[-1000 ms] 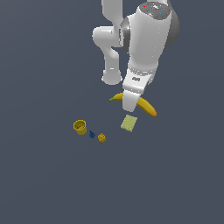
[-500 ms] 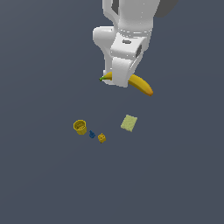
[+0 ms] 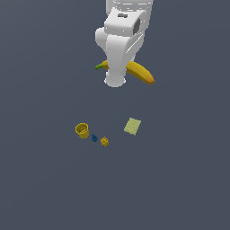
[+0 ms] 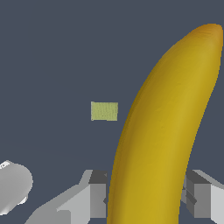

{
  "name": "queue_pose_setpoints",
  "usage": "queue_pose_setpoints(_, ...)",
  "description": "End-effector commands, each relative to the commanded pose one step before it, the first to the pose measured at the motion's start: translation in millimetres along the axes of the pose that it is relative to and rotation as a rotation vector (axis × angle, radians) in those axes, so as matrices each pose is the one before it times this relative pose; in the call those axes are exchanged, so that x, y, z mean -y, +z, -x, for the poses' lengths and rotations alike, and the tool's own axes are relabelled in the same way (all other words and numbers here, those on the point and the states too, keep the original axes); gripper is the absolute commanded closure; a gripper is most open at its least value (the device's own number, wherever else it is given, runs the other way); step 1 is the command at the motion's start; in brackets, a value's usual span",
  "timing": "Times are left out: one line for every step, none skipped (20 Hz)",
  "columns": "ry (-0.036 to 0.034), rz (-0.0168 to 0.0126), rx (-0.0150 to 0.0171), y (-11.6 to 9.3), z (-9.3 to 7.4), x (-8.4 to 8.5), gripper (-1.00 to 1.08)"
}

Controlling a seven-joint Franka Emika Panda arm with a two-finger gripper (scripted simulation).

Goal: Pick up a designated object from a clutter of objects.

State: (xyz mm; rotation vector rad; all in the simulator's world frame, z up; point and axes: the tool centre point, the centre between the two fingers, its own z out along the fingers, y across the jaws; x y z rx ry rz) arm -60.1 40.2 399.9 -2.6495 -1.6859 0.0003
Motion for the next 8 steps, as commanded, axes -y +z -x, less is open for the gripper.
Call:
queue_pose_setpoints(-0.00012, 0.001, 0.0001, -5.34, 2.07, -0.11, 1.08)
queue_pose_setpoints(0.0, 0.0, 0.0, -0.62, 0.27, -0.15, 1.08)
queue_pose_setpoints(0.00021, 0.00016, 0.00041, -0.07, -0.06, -0.17, 1.08)
queue_pose_setpoints(0.0, 0.0, 0.0, 0.41, -0.24, -0.22, 1.08)
queue_pose_setpoints(0.0, 0.0, 0.0, 0.93, -0.49, -0.26, 1.08)
queue_pose_setpoints(0.0, 0.0, 0.0, 1.16, -0.6, -0.23, 1.08)
queue_pose_setpoints(0.0, 0.0, 0.0, 0.73, -0.37, -0.12, 1.08)
queue_pose_setpoints(0.0, 0.0, 0.0, 0.25, -0.13, -0.04, 1.08)
